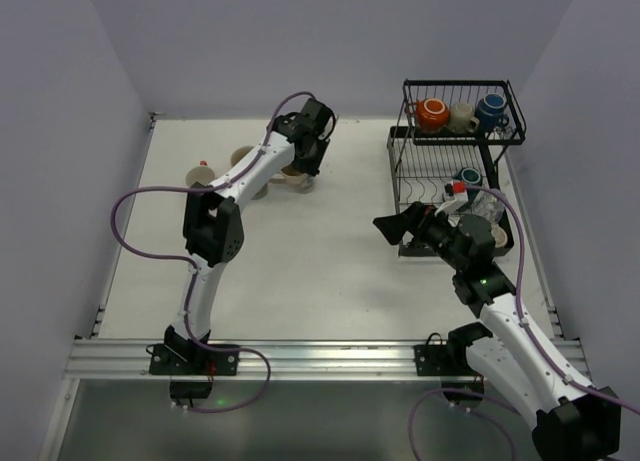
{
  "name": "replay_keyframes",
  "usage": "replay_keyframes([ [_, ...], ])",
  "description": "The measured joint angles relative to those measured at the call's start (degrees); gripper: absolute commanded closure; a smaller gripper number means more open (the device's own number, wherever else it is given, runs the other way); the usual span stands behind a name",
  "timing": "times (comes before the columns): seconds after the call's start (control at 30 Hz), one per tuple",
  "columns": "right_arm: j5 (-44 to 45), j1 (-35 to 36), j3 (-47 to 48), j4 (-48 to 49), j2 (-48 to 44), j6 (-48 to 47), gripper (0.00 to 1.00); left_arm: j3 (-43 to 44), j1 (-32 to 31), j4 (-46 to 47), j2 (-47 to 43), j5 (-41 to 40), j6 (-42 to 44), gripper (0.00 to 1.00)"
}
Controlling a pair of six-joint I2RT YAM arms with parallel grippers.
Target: Unload the cups from the dish rack
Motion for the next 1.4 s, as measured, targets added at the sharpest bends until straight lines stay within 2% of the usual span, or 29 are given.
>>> replay_keyframes([
  [0.3,2.1,0.0,3.4,-3.5,0.0,-0.7,0.01,0.8,0.2,0.8,0.0,-0.6,0.8,0.68],
  [0.4,3.3,0.0,4.4,-4.8,-0.5,-1.2,0.01,0.7,0.2,1.1,0.0,-0.7,0.9,0.56],
  [0.43,3.9,0.1,4.7,-5.6,-0.7,-1.5,0.01,0.5,0.2,1.6,-0.2,-0.7,0.9,0.47],
  [0.53,7.1,0.1,6.3,-8.7,-1.2,-2.9,0.01,-0.4,0.2,2.3,-1.2,-1.0,0.8,0.33],
  [0.67,11.8,0.1,8.8,-12.0,-1.6,-4.7,0.01,-0.5,0.2,3.5,-3.3,-1.3,0.7,0.26],
  [0.77,14.9,0.1,9.5,-13.8,-2.6,-5.8,0.07,-0.5,0.2,4.2,-5.2,-1.4,0.3,0.18],
  [0.8,16.1,0.1,9.7,-14.4,-2.7,-6.1,0.1,-0.5,0.2,4.4,-6.2,-1.4,0.2,0.1],
  [0.93,22.1,-0.6,10.2,-17.1,-2.9,-7.5,0.19,-2.2,-0.4,6.7,-11.0,-0.9,-0.1,0.01],
  [1.03,25.6,-2.6,10.7,-18.7,-2.1,-8.4,0.24,-9.8,-2.2,11.6,-21.1,0.6,-0.4,0.0],
  [1.17,29.1,-6.5,11.1,-19.3,0.4,-8.9,0.27,-28.3,-7.0,22.5,-43.3,6.3,-2.0,0.0],
  [1.3,32.5,-10.6,12.1,-19.9,5.3,-9.6,0.18,-47.3,-8.3,31.2,-66.9,11.9,-3.6,0.0],
  [1.4,34.9,-12.9,14.0,-20.2,9.6,-10.7,0.11,-57.5,-7.7,34.6,-78.8,13.3,-4.3,0.0],
])
